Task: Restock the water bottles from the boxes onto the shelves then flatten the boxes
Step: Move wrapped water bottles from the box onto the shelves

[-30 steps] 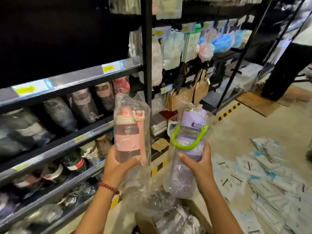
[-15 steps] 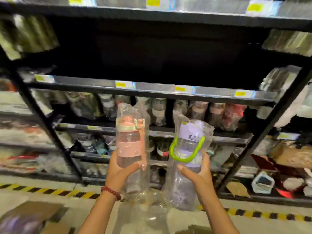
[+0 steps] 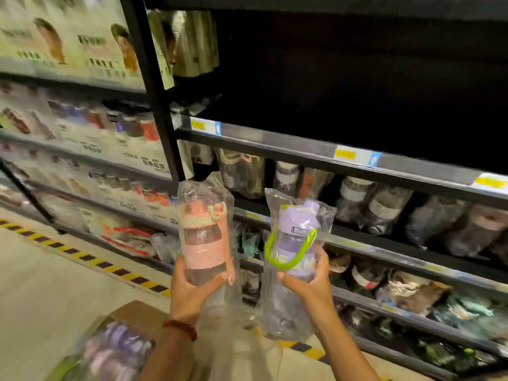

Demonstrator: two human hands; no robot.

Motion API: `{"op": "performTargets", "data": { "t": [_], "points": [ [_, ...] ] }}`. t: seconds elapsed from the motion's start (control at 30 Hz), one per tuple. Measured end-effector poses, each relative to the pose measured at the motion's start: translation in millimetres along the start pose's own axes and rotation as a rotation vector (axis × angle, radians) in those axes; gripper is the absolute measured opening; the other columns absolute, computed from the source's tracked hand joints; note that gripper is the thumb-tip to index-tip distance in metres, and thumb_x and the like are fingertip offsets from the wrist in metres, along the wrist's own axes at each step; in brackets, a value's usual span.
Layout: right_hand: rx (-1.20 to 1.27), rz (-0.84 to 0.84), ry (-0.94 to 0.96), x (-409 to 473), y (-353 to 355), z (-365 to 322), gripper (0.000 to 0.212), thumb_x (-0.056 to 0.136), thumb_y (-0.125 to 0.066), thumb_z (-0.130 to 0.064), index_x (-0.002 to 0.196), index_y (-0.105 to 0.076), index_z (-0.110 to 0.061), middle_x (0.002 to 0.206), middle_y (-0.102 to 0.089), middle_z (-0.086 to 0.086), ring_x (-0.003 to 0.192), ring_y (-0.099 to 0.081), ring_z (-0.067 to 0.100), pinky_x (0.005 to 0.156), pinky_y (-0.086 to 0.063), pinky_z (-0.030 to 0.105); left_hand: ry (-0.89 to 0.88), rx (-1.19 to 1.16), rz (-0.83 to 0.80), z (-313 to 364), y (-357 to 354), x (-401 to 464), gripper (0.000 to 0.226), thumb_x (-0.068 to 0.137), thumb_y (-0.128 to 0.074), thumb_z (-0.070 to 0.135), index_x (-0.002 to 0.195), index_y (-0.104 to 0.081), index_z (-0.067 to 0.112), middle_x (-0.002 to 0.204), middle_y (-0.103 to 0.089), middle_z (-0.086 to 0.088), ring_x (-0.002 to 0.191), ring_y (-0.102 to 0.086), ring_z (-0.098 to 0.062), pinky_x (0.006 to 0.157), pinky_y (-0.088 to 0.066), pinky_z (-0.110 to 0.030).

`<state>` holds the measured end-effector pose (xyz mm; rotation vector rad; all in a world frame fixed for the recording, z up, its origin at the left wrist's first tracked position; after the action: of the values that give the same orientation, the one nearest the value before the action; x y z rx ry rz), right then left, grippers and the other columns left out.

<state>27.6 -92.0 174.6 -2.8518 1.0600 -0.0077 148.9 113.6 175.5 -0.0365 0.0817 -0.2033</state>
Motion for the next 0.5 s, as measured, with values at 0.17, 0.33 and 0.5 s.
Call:
{"op": "performTargets", "data": {
  "t": [0.17, 0.33, 0.5],
  "points": [
    [0.011, 0.053, -0.007, 36.3, -55.4, 14.6, 0.092, 0.039, -0.084, -0.037, 0.120, -0.040, -0.041, 0.126, -0.054, 0.000, 0.113, -0.058, 0.020, 0.095, -0.050, 0.042, -0.042, 0.015, -0.001, -0.8, 24.3, 69.9, 0.069, 0.053, -0.086, 0.011, 0.111, -0.049, 0.019, 0.099, -0.060, 0.002, 0.090, -0.059, -0.015, 0.076, -0.051, -0.023],
    [-0.002, 0.074, -0.037, 83.0, -63.4, 24.3, 0.096, 0.043, -0.085, -0.032, 0.127, -0.039, -0.039, 0.128, -0.054, 0.002, 0.113, -0.059, 0.018, 0.089, -0.053, 0.032, -0.032, 0.009, -0.036, -9.0, 15.4, 129.3, 0.076, 0.031, -0.077, 0.036, 0.101, -0.051, 0.027, 0.101, -0.062, -0.002, 0.088, -0.062, -0.013, 0.066, -0.053, -0.014],
    [-0.032, 0.113, -0.059, 132.3, -57.2, 40.3, 0.098, 0.044, -0.083, -0.032, 0.133, -0.041, -0.027, 0.122, -0.059, 0.000, 0.107, -0.062, 0.015, 0.077, -0.053, 0.023, -0.036, 0.052, -0.115, -21.9, -18.8, 181.6, 0.078, 0.032, -0.079, 0.037, 0.104, -0.050, 0.025, 0.101, -0.064, -0.005, 0.089, -0.064, -0.014, 0.069, -0.055, -0.017]
  ]
}}
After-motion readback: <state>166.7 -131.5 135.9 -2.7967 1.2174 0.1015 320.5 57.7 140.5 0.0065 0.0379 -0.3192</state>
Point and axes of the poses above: each hand's wrist, its own x-axis towards the middle knuckle, its own y-axis out of the back of the hand, z = x × y, the point moved 5 cm from there along x, towards the middle knuckle
